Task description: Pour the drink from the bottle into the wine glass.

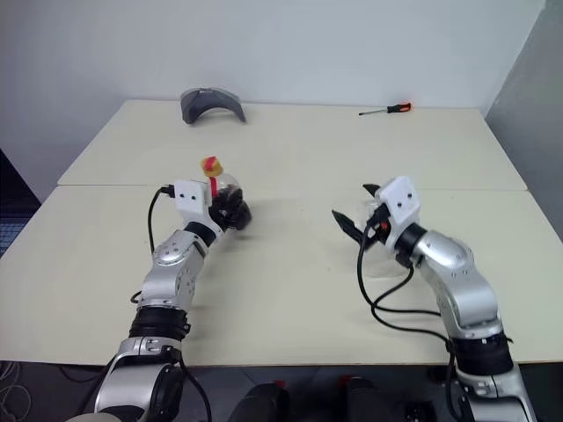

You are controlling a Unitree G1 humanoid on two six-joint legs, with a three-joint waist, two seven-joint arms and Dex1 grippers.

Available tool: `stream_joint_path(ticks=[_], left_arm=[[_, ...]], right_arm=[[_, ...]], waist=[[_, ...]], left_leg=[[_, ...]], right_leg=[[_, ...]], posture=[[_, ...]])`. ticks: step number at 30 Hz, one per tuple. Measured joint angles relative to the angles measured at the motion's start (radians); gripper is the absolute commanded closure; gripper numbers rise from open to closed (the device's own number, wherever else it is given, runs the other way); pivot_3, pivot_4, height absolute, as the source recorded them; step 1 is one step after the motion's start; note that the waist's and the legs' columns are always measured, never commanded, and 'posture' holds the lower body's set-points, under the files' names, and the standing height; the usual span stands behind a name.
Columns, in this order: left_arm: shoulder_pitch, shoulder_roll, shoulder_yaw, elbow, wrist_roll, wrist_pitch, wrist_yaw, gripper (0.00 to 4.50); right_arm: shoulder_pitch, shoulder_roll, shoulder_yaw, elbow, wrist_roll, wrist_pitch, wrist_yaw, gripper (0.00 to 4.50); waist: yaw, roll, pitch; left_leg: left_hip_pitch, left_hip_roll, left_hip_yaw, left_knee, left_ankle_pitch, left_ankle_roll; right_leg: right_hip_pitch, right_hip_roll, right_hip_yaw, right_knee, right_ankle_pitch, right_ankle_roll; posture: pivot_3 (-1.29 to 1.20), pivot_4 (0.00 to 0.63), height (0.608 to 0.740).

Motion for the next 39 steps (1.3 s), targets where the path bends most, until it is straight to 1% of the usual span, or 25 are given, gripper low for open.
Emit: stream_joint_path(ticks=[2, 4, 8, 10, 15, 20, 29, 35, 39], left_arm=[[-0.002, 0.016, -0.030, -0.065, -0.027, 0.069, -0.064, 3.40], [-0.010, 0.032, -0.058, -0.105, -0.042, 0.111, -0.117, 3.44], [-0.026, 0.045, -0.089, -0.117, -0.046, 0.150, -0.191, 3.47], [-0.039, 0.045, -0.106, -0.110, -0.045, 0.151, -0.216, 3.48], [-0.053, 0.047, -0.130, -0.086, -0.040, 0.147, -0.268, 3.48], [-0.055, 0.048, -0.173, -0.084, -0.035, 0.134, -0.335, 3.51], [-0.117, 0.048, -0.185, -0.039, -0.024, 0.100, -0.389, 3.51], [-0.132, 0.049, -0.185, -0.016, -0.023, 0.087, -0.410, 3.53], [-0.141, 0.048, -0.185, -0.010, -0.023, 0.085, -0.414, 3.53]], right_arm=[[-0.108, 0.017, -0.001, 0.042, 0.020, 0.012, 0.015, 0.00], [-0.181, 0.043, 0.001, 0.068, 0.037, 0.014, 0.029, 0.00], [-0.261, 0.116, 0.003, 0.135, 0.097, 0.062, 0.046, 0.00], [-0.279, 0.135, 0.004, 0.159, 0.120, 0.091, 0.054, 0.00], [-0.308, 0.136, 0.006, 0.200, 0.139, 0.128, 0.089, 0.00], [-0.378, 0.138, 0.023, 0.241, 0.166, 0.164, 0.149, 0.00], [-0.385, 0.143, 0.091, 0.301, 0.152, 0.167, 0.227, 0.00], [-0.406, 0.168, 0.101, 0.386, 0.104, 0.129, 0.221, 0.00], [-0.441, 0.200, 0.093, 0.446, 0.085, 0.105, 0.189, 0.00]], waist=[[-0.004, 0.000, 0.000], [-0.008, 0.000, 0.000], [-0.012, 0.000, 0.000], [-0.010, 0.000, 0.000], [-0.015, 0.001, 0.001], [-0.017, 0.001, 0.001], [-0.018, 0.001, 0.001], [-0.019, 0.001, 0.001], [-0.019, 0.001, 0.001]], left_leg=[[0.000, 0.000, -0.001, 0.000, 0.000, 0.000], [0.000, 0.000, -0.001, -0.001, 0.000, 0.000], [-0.001, 0.000, 0.000, 0.000, -0.002, 0.003], [-0.001, 0.000, -0.001, 0.000, -0.002, 0.003], [-0.001, 0.000, 0.000, 0.000, -0.002, 0.004], [-0.001, 0.000, 0.000, 0.000, -0.002, 0.004], [-0.001, 0.000, 0.000, 0.000, -0.002, 0.004], [-0.002, 0.000, 0.000, 0.000, -0.002, 0.004], [-0.002, 0.000, 0.000, 0.000, -0.002, 0.004]], right_leg=[[0.000, 0.000, -0.001, 0.001, 0.000, 0.000], [0.000, 0.000, -0.001, 0.000, 0.000, 0.000], [0.000, -0.001, 0.000, 0.000, 0.000, 0.000], [0.000, -0.001, 0.000, 0.000, 0.000, 0.000], [-0.001, -0.001, 0.000, 0.000, 0.000, 0.000], [-0.001, -0.001, 0.000, 0.001, 0.000, 0.000], [-0.001, -0.001, 0.000, 0.001, 0.000, 0.000], [-0.002, -0.001, 0.000, 0.001, 0.000, 0.000], [-0.002, -0.001, 0.000, 0.002, 0.000, 0.000]], posture=[[0.00, 0.150, 0.740], [0.00, 0.150, 0.740], [0.00, 0.150, 0.740], [0.00, 0.150, 0.740], [0.00, 0.150, 0.740], [0.00, 0.150, 0.740], [0.00, 0.150, 0.740], [0.00, 0.150, 0.740], [0.00, 0.150, 0.740]])
